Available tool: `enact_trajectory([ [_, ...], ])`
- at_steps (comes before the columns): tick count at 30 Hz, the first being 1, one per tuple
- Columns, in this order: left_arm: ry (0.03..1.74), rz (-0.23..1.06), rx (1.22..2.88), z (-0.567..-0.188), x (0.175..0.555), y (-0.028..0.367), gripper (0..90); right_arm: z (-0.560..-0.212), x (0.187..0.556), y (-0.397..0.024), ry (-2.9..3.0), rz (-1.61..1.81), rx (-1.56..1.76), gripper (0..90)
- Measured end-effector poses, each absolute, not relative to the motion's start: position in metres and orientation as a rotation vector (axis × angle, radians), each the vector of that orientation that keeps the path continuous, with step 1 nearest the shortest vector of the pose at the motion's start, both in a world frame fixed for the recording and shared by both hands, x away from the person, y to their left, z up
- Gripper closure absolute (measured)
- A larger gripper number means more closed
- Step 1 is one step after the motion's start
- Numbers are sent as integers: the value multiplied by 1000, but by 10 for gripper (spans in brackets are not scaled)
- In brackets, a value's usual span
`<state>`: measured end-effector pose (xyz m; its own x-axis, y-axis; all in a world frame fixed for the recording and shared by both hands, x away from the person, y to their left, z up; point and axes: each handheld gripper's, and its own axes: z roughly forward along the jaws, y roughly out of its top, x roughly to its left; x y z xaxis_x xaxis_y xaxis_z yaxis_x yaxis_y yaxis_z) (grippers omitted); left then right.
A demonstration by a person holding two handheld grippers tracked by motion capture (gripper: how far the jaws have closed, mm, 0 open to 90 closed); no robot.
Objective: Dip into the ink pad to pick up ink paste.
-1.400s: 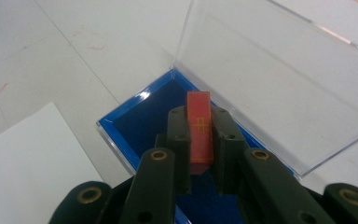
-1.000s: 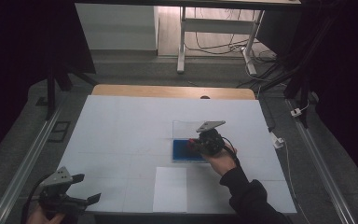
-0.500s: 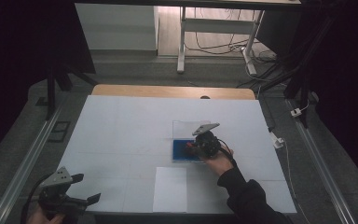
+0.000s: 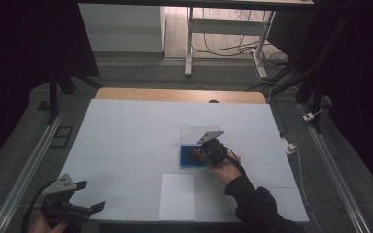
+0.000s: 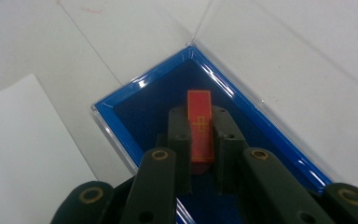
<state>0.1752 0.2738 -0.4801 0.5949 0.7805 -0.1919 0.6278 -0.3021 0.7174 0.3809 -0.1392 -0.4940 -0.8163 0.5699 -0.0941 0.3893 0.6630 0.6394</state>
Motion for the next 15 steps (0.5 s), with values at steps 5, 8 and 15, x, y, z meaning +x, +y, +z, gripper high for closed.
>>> enact_trajectory([
  [5,1116,245,2032,-480,175,274,26,-495,381,-140,2592,904,769,808],
  [8,1122,240,2028,-480,176,275,26,-496,389,-149,2616,995,834,808],
  [15,1127,232,2022,-480,176,275,26,-496,383,-144,2593,948,791,808],
])
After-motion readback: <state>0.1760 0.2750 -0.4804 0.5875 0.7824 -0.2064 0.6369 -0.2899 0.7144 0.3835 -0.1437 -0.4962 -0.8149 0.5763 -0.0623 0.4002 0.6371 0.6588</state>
